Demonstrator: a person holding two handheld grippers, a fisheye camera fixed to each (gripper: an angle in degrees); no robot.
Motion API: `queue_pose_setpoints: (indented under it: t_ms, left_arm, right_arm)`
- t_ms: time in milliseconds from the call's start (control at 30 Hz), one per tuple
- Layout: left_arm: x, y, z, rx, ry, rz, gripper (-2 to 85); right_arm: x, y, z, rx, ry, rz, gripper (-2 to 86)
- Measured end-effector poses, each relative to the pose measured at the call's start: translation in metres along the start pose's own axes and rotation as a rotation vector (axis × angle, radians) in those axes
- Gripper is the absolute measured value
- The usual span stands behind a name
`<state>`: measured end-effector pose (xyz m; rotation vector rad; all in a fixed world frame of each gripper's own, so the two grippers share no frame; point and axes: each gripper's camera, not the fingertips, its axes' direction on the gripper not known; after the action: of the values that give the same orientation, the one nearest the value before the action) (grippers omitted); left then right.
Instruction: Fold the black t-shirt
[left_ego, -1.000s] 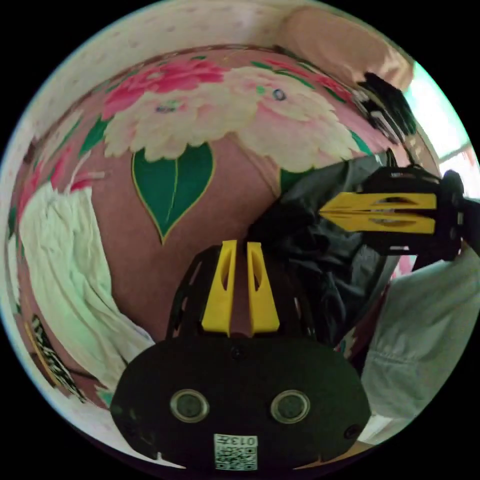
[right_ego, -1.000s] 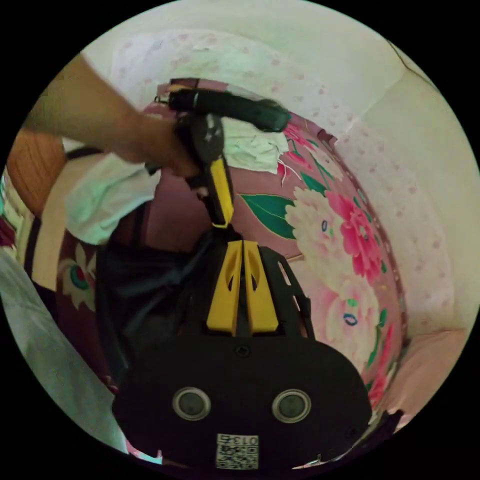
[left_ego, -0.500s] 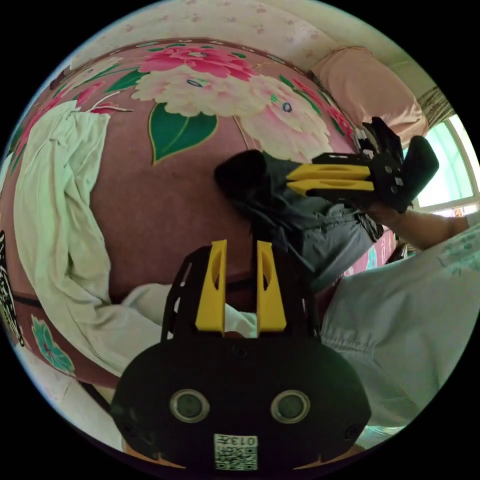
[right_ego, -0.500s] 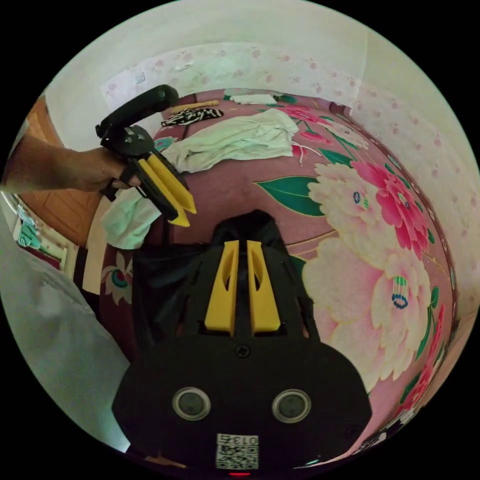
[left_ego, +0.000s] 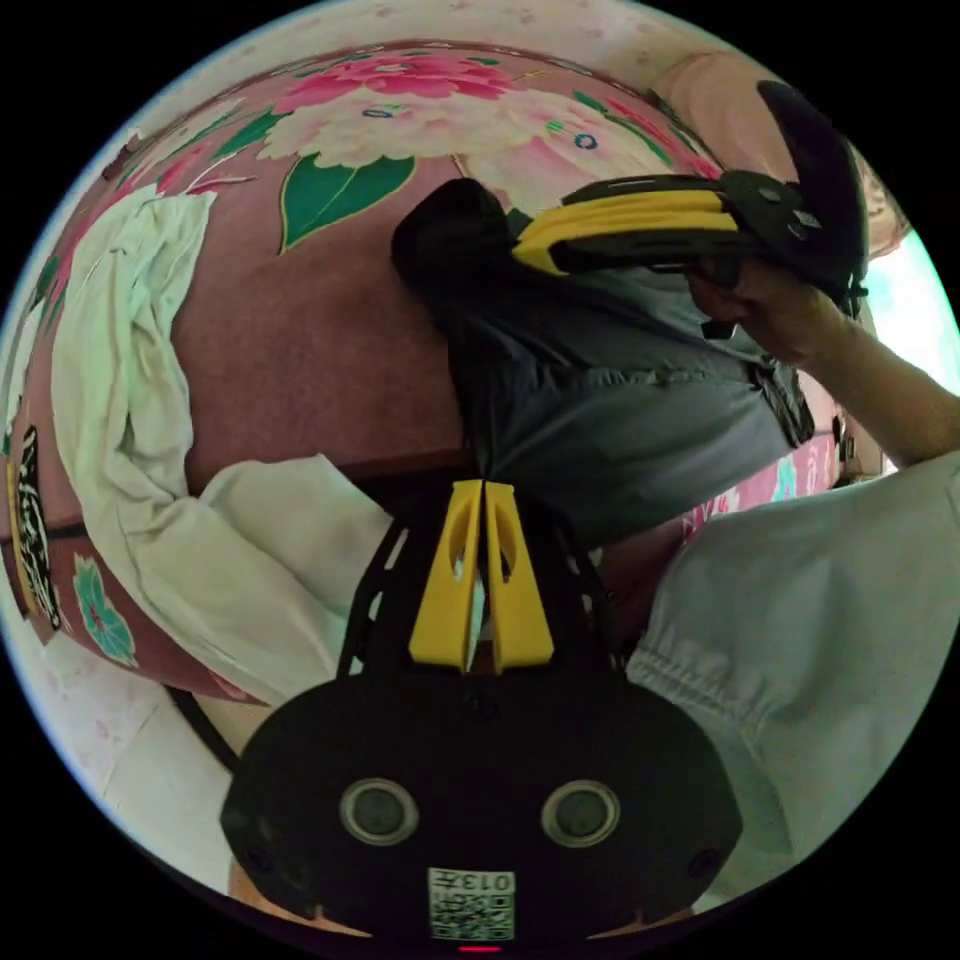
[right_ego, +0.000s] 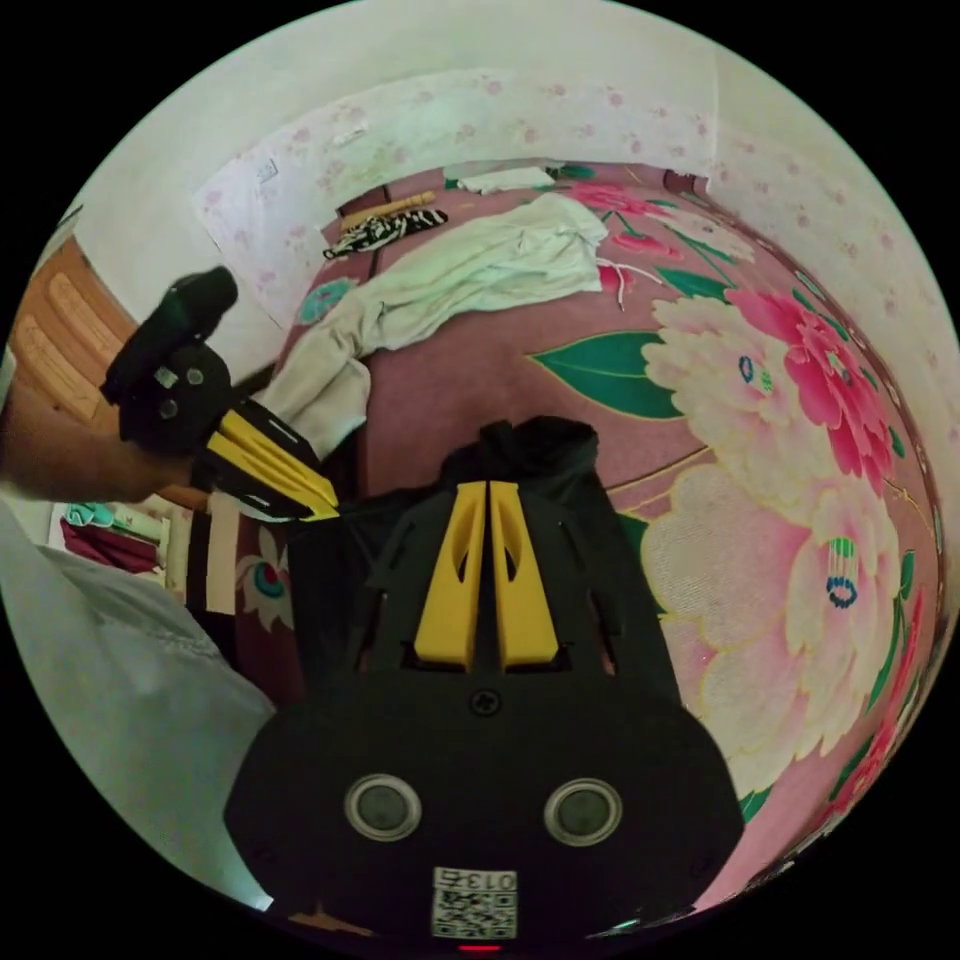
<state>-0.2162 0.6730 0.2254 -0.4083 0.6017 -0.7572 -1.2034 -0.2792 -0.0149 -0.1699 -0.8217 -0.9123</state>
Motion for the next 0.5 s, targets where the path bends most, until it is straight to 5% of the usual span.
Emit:
queue_pose_setpoints:
  t_ms: [167,333,500]
  left_arm:
    - [-0.009,0.024,0.004,-0.035,0.124,-0.138,1.1]
    - [-0.018,0.022,0.01,-0.025,0.18,-0.202,5.2]
    - [-0.014,-0.006,-0.019,0.168,0.055,-0.129,6.8]
  right_arm:
    - [0.001,0.013,-0.018,0.087,-0.129,-0.099,0.6]
    - [-0.019,0.024,0.021,-0.15,-0.087,-0.304,1.0]
    - [0.007,0.042,-0.003,-0.046,-0.081,-0.131,0.3]
